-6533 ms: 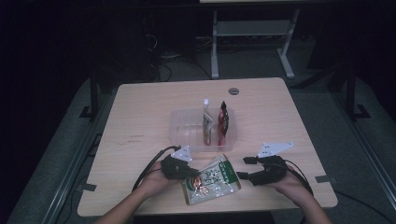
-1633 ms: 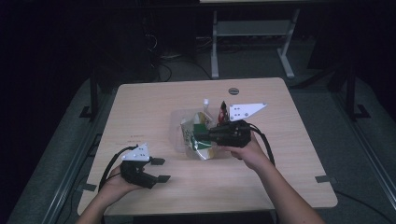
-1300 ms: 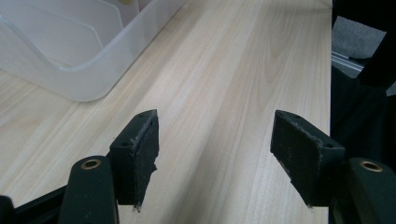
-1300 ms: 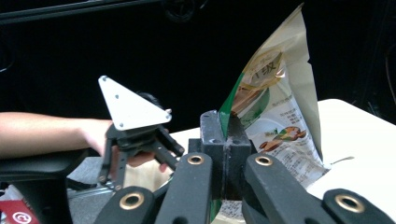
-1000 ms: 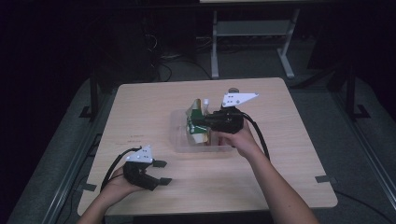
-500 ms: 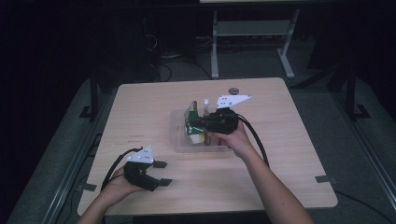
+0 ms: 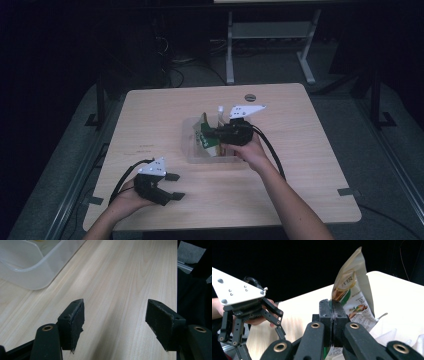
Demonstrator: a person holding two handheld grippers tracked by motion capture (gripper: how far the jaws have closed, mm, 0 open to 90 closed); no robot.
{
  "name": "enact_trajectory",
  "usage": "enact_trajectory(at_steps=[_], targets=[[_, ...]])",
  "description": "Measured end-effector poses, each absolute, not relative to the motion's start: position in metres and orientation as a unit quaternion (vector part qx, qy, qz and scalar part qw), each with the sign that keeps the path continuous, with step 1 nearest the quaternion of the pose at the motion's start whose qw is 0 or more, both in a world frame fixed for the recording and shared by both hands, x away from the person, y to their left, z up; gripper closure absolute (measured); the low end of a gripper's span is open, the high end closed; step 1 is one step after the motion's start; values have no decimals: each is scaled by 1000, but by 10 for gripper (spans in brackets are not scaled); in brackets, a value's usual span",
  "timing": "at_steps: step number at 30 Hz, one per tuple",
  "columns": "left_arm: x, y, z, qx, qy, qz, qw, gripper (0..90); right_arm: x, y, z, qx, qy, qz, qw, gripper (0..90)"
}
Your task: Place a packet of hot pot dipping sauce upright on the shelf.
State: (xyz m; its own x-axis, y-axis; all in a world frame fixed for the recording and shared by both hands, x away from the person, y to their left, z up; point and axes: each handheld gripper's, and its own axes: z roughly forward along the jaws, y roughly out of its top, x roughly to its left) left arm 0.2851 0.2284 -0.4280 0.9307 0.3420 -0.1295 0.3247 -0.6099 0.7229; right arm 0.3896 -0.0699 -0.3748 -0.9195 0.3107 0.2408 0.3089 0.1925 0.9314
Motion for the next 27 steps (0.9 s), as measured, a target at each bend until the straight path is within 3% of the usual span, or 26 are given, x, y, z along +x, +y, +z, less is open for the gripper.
enact_trajectory(at_steps=[27], targets=[[285, 226, -428, 897, 184, 10, 401, 305, 377, -84, -360, 192, 788, 583, 34, 564]])
